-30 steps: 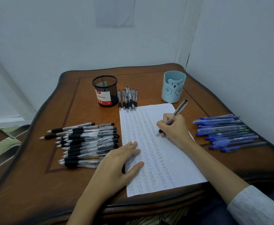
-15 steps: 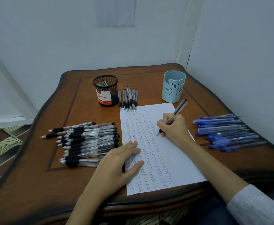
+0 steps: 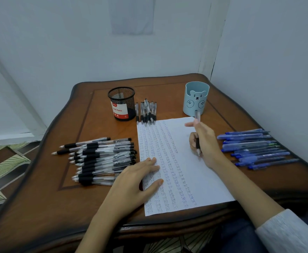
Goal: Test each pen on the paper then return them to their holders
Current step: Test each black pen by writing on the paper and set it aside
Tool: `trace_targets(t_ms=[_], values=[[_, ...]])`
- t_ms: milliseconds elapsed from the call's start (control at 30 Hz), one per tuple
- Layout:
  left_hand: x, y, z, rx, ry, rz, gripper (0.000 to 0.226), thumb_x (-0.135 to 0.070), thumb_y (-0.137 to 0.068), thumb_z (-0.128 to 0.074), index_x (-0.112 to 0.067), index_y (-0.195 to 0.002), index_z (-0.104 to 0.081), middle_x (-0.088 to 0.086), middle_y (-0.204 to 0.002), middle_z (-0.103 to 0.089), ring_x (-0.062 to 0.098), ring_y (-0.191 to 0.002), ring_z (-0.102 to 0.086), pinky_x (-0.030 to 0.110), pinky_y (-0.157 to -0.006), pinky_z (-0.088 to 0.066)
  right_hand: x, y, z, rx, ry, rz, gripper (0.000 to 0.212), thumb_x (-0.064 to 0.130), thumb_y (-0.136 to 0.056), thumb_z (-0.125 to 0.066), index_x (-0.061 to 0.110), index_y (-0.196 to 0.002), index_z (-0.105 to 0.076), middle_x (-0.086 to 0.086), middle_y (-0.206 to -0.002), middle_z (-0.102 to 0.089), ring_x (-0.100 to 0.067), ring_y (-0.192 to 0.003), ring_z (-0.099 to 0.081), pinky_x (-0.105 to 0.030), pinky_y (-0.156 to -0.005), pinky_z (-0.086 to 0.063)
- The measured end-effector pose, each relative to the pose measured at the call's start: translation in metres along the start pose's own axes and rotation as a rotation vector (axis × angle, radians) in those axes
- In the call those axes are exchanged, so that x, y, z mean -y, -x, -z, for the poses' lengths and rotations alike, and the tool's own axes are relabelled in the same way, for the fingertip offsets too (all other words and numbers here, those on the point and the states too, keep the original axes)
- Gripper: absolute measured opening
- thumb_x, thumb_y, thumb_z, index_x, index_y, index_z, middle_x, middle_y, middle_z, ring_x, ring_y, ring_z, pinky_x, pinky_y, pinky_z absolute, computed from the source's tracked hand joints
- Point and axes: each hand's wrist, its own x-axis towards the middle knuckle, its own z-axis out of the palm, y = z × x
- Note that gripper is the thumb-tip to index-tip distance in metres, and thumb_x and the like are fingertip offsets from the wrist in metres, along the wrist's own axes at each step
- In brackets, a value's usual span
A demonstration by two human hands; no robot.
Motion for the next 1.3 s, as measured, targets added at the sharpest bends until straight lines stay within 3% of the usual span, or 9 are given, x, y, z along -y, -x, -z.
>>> trace_targets(t_ms=[100,267,433,567,700,833,967,1167,1300], values=[[0.000,0.000,-0.001,-0.001,0.001,0.003,0.054,-0.065,-0.085,-0.043,-0.034,-0.128,-0.057,-0.025,-0.142,-0.041,-0.017,-0.131,-0.027,0.020,-0.110,-0.029,0.001,0.005,0.000,0.025,0.069,0.027,0.028,0.031,-0.099,-0.051,0.011,-0.116,-0.063,-0.001,-0.043,-0.047,-0.011,-0.036,-0.038,-0.022,-0.037,-0.033],[0.001,0.000,-0.001,0.005,0.002,0.003,0.054,-0.064,-0.086,-0.044,-0.034,-0.129,-0.057,-0.024,-0.143,-0.041,-0.017,-0.131,-0.027,0.020,-0.110,-0.029,-0.001,0.006,-0.003,-0.017,0.164,0.022,0.030,0.028,-0.095,-0.060,0.016,-0.118,-0.045,-0.002,-0.046,-0.057,-0.014,-0.037,-0.043,-0.024,-0.038,-0.035],[0.000,0.001,-0.001,0.009,-0.008,0.012,0.056,-0.066,-0.085,-0.041,-0.035,-0.129,-0.056,-0.025,-0.143,-0.040,-0.017,-0.131,-0.026,0.017,-0.109,-0.027,0.001,0.010,-0.002,0.036,0.256,0.061,0.022,0.023,-0.092,-0.064,0.012,-0.111,-0.060,-0.010,-0.052,-0.064,-0.013,-0.030,-0.038,-0.019,-0.036,-0.031],[0.001,0.000,-0.001,0.008,-0.002,0.014,0.055,-0.065,-0.085,-0.042,-0.034,-0.129,-0.056,-0.024,-0.142,-0.041,-0.017,-0.131,-0.027,0.019,-0.110,-0.029,0.000,0.011,-0.001,0.063,0.290,0.072,0.022,0.022,-0.092,-0.064,0.010,-0.110,-0.061,-0.005,-0.048,-0.061,-0.011,-0.032,-0.040,-0.019,-0.037,-0.032],[0.001,0.000,-0.001,0.007,0.008,0.019,0.055,-0.065,-0.084,-0.043,-0.035,-0.128,-0.056,-0.025,-0.142,-0.041,-0.018,-0.131,-0.027,0.020,-0.110,-0.029,-0.001,0.009,-0.002,0.026,0.311,0.079,0.021,0.026,-0.090,-0.066,0.018,-0.109,-0.060,-0.004,-0.052,-0.064,-0.008,-0.038,-0.046,-0.017,-0.043,-0.038],[0.001,0.000,0.000,0.004,0.026,0.025,0.056,-0.066,-0.083,-0.044,-0.034,-0.126,-0.059,-0.026,-0.140,-0.042,-0.018,-0.130,-0.028,0.019,-0.110,-0.030,-0.002,0.002,-0.006,-0.027,0.288,0.061,0.025,0.028,-0.088,-0.068,0.014,-0.109,-0.066,0.000,-0.063,-0.064,0.000,-0.045,-0.052,-0.020,-0.061,-0.042],[0.002,-0.002,0.003,0.001,0.053,0.030,0.055,-0.066,-0.082,-0.047,-0.034,-0.124,-0.060,-0.025,-0.138,-0.045,-0.018,-0.128,-0.030,0.020,-0.109,-0.032,0.001,-0.009,-0.015,-0.016,0.271,-0.010,0.019,0.026,-0.087,-0.071,0.011,-0.098,-0.072,-0.005,-0.064,-0.064,-0.008,-0.036,-0.035,-0.021,-0.040,-0.031],[0.004,-0.003,0.003,0.004,0.080,0.021,0.048,-0.060,-0.085,-0.054,-0.032,-0.124,-0.061,-0.021,-0.139,-0.048,-0.015,-0.129,-0.034,0.027,-0.110,-0.036,0.026,-0.038,-0.043,0.154,0.310,-0.052,0.014,0.022,-0.086,-0.071,0.010,-0.092,-0.073,-0.002,-0.077,-0.069,-0.008,-0.048,-0.051,-0.016,-0.043,-0.042],[0.003,-0.003,0.005,0.016,0.078,0.024,0.045,-0.055,-0.087,-0.058,-0.031,-0.125,-0.060,-0.020,-0.141,-0.047,-0.014,-0.130,-0.032,0.024,-0.111,-0.033,0.036,-0.071,-0.059,0.109,0.371,-0.078,0.008,0.019,-0.084,-0.072,0.011,-0.082,-0.069,-0.003,-0.077,-0.066,-0.010,-0.056,-0.055,-0.017,-0.050,-0.048]])
